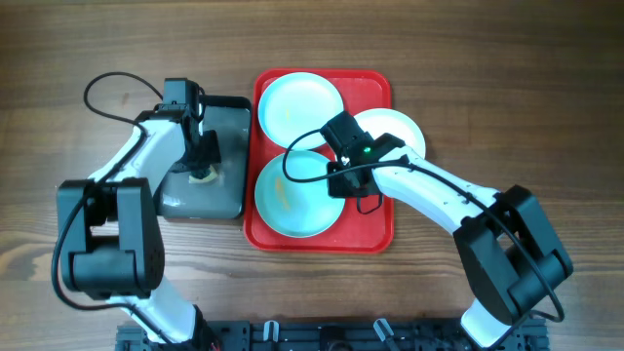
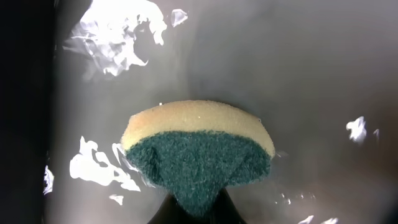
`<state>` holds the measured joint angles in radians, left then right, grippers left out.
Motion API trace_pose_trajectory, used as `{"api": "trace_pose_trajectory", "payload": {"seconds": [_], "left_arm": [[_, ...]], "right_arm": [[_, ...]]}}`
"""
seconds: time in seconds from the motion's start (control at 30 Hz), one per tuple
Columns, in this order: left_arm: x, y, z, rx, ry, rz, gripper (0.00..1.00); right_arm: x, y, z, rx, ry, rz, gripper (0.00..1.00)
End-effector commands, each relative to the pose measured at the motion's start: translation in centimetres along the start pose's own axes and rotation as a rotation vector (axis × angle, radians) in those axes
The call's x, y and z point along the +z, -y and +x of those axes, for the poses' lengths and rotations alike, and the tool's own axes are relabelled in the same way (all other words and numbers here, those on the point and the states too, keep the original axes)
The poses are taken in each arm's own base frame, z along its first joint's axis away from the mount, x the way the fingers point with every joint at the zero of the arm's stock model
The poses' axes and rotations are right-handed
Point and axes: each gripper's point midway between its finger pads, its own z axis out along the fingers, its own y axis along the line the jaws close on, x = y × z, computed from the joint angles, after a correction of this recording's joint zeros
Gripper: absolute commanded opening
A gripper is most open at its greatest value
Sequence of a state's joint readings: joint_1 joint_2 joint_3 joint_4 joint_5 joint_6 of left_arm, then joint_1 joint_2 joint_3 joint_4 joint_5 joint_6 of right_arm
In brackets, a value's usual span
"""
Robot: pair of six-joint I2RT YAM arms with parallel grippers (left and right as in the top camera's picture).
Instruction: Clean dirty plates on tray and stack at the side
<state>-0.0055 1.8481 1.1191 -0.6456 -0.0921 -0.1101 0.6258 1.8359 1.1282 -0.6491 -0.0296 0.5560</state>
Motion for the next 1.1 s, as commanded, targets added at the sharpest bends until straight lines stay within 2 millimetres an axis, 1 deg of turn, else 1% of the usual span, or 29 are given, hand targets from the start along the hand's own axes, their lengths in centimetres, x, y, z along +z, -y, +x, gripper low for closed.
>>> {"api": "trace_pose_trajectory", "payload": {"seconds": [0.0,0.03,0.13,0.17,0.2,0.27,0.53,0.67,0.73,0.8,0.87,0.9,0.93,1.0,1.07], "left_arm": [[-5.0,0.0,-2.1,-0.018,0.145,0.034,0.04],[-6.6,-0.1,-2.5,-0.021,0.187,0.042,0.04],[-9.6,-0.1,-2.9,-0.026,0.257,0.066,0.04],[-10.3,-0.1,-3.0,-0.027,0.275,0.074,0.04],[-11.2,-0.1,-3.0,-0.027,0.294,0.08,0.04],[-12.2,-0.3,-2.8,-0.028,0.309,0.082,0.04],[-12.1,-0.3,-2.5,-0.024,0.298,0.08,0.04],[-12.0,0.0,-2.4,-0.021,0.293,0.099,0.04],[-12.0,0.1,-2.3,-0.021,0.291,0.102,0.04],[-12.0,0.1,-2.3,-0.021,0.291,0.102,0.04],[-12.0,0.1,-2.3,-0.021,0.289,0.102,0.04],[-12.0,0.1,-2.2,-0.02,0.286,0.101,0.04],[-12.0,0.1,-2.2,-0.021,0.285,0.101,0.04],[-11.9,0.0,-2.0,-0.021,0.279,0.1,0.04],[-11.9,0.0,-1.8,-0.061,0.268,0.105,0.04]], "right_arm": [[-0.3,0.1,-1.0,0.003,0.031,0.015,0.1],[-0.3,0.1,-1.0,0.003,0.031,0.015,0.11],[-0.3,-0.1,-0.9,0.003,0.027,0.008,0.11],[-0.3,-0.1,-0.9,0.003,0.025,0.006,0.12],[-0.3,-0.2,-0.8,0.003,0.021,-0.002,0.17],[-0.3,-0.3,-0.8,0.003,0.019,-0.004,0.2],[-0.3,-0.3,-0.8,0.002,0.019,-0.004,0.26],[-0.3,-0.2,-0.7,0.003,0.018,-0.003,0.28],[-0.3,-0.2,-0.7,0.003,0.018,-0.003,0.26],[-0.3,-0.2,-0.7,0.003,0.017,-0.003,0.19],[-0.2,-0.2,-0.7,0.002,0.017,-0.003,0.15],[-0.2,-0.2,-0.7,0.003,0.016,-0.003,0.08],[-0.2,-0.2,-0.7,0.003,0.016,-0.003,0.04],[-0.2,-0.2,-0.7,0.003,0.016,-0.003,0.04],[-0.2,-0.2,-0.7,0.003,0.017,-0.003,0.04]]}}
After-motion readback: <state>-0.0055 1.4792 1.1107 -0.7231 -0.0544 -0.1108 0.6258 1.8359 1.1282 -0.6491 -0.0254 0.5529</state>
